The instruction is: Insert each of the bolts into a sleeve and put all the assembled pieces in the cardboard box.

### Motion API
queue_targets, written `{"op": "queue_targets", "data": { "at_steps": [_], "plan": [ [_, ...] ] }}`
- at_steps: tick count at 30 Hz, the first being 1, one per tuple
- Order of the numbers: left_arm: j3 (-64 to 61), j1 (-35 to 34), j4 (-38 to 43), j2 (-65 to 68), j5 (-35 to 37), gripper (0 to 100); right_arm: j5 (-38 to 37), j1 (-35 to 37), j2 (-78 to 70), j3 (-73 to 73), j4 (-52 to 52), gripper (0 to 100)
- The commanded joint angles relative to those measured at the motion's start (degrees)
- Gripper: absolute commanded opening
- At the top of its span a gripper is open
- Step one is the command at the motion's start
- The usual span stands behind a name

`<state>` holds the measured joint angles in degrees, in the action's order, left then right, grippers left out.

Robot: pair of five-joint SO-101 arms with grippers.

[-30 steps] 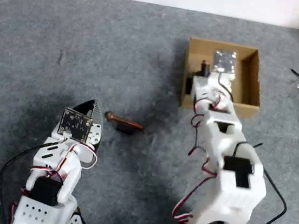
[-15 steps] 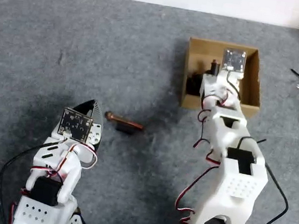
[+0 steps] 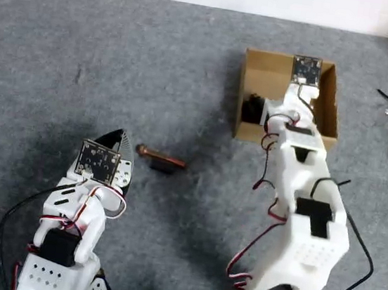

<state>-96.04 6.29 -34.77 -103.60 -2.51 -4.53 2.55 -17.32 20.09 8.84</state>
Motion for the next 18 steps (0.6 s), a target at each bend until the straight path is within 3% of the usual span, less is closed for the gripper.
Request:
{"op": "queue_targets", "data": {
  "at_steps": [1, 5, 12, 15, 18],
  "plan": [
    [-1.1, -0.3, 1.2, -0.7, -0.4, 1, 0.0, 5.0, 11.7, 5.8, 0.4, 21.7],
    [-1.1, -0.7, 1.4, -0.7, -0.4, 1, 0.0, 11.2, 26.1, 17.5, 0.4, 21.7],
    [-1.0, -8.7, 1.7, -0.9, 0.5, 1, -0.4, 24.0, 48.9, 37.1, 0.5, 21.7],
    [-1.1, -8.9, 1.7, -0.9, 2.6, 1, -7.1, 30.6, 54.9, 42.5, 0.8, 21.7],
    [-0.7, -11.0, 1.7, -0.9, 2.8, 1, -12.7, 36.3, 55.8, 45.7, 7.4, 21.7]
  ]
}}
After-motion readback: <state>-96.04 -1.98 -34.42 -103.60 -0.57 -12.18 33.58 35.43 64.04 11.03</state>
